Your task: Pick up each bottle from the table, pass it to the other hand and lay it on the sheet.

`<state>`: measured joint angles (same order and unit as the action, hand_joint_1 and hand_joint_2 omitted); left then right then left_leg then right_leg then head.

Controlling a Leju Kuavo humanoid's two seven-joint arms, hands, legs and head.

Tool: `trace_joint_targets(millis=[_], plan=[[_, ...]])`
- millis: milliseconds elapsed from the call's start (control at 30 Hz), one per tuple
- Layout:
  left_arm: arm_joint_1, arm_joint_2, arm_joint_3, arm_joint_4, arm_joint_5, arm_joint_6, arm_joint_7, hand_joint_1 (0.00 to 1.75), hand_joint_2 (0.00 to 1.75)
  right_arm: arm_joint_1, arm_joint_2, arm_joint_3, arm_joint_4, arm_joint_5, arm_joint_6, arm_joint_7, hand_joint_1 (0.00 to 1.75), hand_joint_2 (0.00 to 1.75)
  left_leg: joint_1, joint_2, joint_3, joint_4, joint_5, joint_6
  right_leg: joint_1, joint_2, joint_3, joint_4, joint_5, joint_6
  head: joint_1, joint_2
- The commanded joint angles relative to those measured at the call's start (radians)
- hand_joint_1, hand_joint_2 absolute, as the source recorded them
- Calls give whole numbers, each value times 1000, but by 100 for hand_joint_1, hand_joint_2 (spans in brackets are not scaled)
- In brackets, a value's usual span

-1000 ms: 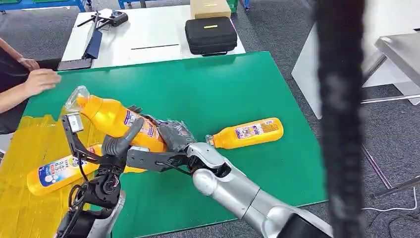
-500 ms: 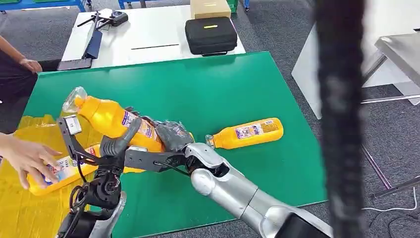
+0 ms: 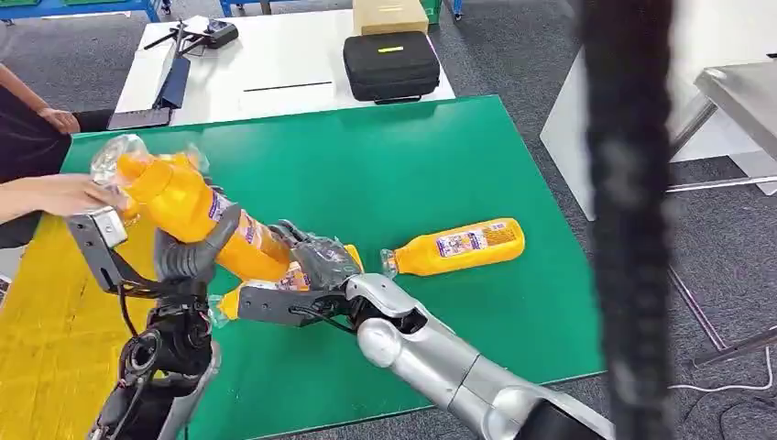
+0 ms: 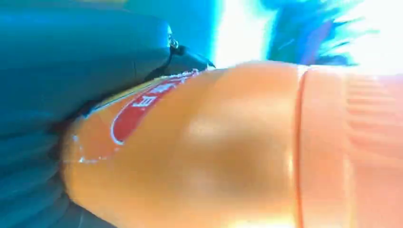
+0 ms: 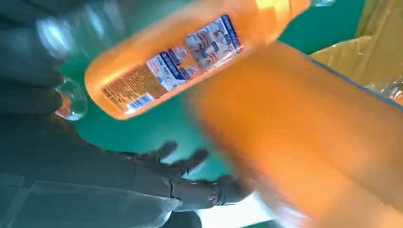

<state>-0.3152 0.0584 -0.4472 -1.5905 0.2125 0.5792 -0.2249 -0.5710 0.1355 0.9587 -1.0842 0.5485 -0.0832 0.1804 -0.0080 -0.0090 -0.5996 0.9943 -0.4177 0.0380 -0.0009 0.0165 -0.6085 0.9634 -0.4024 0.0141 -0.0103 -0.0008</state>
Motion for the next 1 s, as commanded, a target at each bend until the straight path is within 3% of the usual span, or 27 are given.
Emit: trace_joint_targets(millis=[33,300,333,500,667,833,867,900,933,1000], plan=[[-182,152,119,337,-654,119,-11,175,175,38,-40,-33,0,29,51,0,0,0,0,0,6,-1,-1,-3,0,-1,5,0,-1,0,1,0],[-172,163,134,389,-719,119,-1,175,175,38,-40,-26,1,29,55,0,0,0,-1,1,6,-2,-1,-3,-1,-1,5,0,-1,0,1,0],[-161,171,169,494,-1061,118,77,175,175,3,-45,-13,15,18,63,-3,0,0,0,3,7,-2,-1,-3,0,1,6,1,-1,-1,0,0],[-194,233,119,645,-1314,60,191,175,175,-11,-47,-14,8,22,65,-1,0,0,0,2,6,1,-2,-5,0,1,6,3,-2,0,1,0],[-275,223,18,874,-1470,-184,313,175,175,-30,-54,-5,14,56,55,2,0,0,0,-2,3,0,1,-4,0,-3,3,2,-2,0,1,0],[-307,177,-43,968,-1483,-326,313,175,175,-50,-63,-25,19,90,48,10,0,0,0,-4,3,1,1,-4,0,-5,4,2,-2,0,1,0],[-313,173,-48,980,-1480,-346,313,159,175,-50,-63,-30,20,93,48,10,0,0,0,-2,3,0,1,-4,0,-4,3,2,-2,0,0,0],[-324,161,-55,998,-1472,-377,311,35,175,-50,-67,-35,20,105,46,13,0,0,0,-3,3,0,1,-4,0,-4,4,2,-2,0,1,0],[-335,149,-58,1020,-1459,-413,307,0,175,-49,-70,-43,17,109,46,12,0,0,0,-3,4,1,0,-5,0,-5,5,3,-3,1,0,0],[-355,130,-67,1052,-1444,-457,306,0,175,-47,-77,-52,19,116,49,13,0,0,1,-5,4,2,0,-4,1,-7,5,3,-4,1,1,0]])
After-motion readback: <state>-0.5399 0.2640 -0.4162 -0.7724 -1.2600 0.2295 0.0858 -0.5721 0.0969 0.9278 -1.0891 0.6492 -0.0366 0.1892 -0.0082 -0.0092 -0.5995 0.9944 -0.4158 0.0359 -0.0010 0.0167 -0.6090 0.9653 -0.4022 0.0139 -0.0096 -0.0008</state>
